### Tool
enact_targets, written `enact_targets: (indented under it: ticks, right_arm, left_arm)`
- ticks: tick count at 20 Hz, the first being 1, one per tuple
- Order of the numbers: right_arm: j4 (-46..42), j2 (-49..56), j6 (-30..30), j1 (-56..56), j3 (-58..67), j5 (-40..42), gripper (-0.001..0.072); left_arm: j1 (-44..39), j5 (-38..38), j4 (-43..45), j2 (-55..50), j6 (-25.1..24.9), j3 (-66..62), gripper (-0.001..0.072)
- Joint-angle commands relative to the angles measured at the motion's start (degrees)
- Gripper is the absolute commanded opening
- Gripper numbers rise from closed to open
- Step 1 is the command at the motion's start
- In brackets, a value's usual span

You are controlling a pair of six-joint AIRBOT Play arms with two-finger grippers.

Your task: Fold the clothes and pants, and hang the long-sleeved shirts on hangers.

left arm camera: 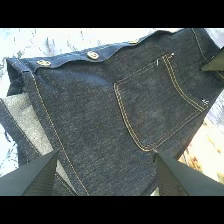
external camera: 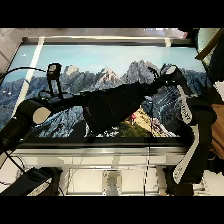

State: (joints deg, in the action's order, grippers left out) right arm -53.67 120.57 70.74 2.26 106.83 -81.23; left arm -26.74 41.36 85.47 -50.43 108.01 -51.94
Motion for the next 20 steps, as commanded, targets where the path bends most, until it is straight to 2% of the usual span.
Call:
enact_targets:
  ticks: [1,2,3,7,10,15,20]
  right_arm:
    - [0.6,0.5,-1.5,-0.9,0.3,-1.3,0.0239]
    - [1.4,0.5,-1.5,-1.0,0.3,-1.3,0.0077]
    - [2.7,0.5,-1.6,-1.0,0.4,-1.4,0.0046]
    - [4.3,-0.8,-0.6,0.7,7.1,-4.1,0.0046]
    - [4.1,-5.9,3.1,5.6,13.3,-8.0,0.0043]
    - [3.9,-21.7,6.6,22.8,13.4,-18.2,0.0042]
    - [3.3,-37.0,9.8,40.5,13.4,-21.0,0.0041]
  left_arm:
    - [0.1,0.0,0.0,0.0,0.0,0.0,0.0661]
    - [0.1,0.0,0.0,0.0,0.0,0.0,0.0662]
    - [0.1,0.0,0.0,0.0,0.0,0.0,0.0662]
    - [0.1,0.0,0.0,0.0,0.0,0.0,0.0661]
    - [0.1,0.0,0.0,0.2,0.0,0.0,0.0661]
    - [0.1,-0.1,0.3,2.3,0.0,0.0,0.0661]
    - [0.1,-0.9,0.3,2.6,0.0,0.0,0.0661]
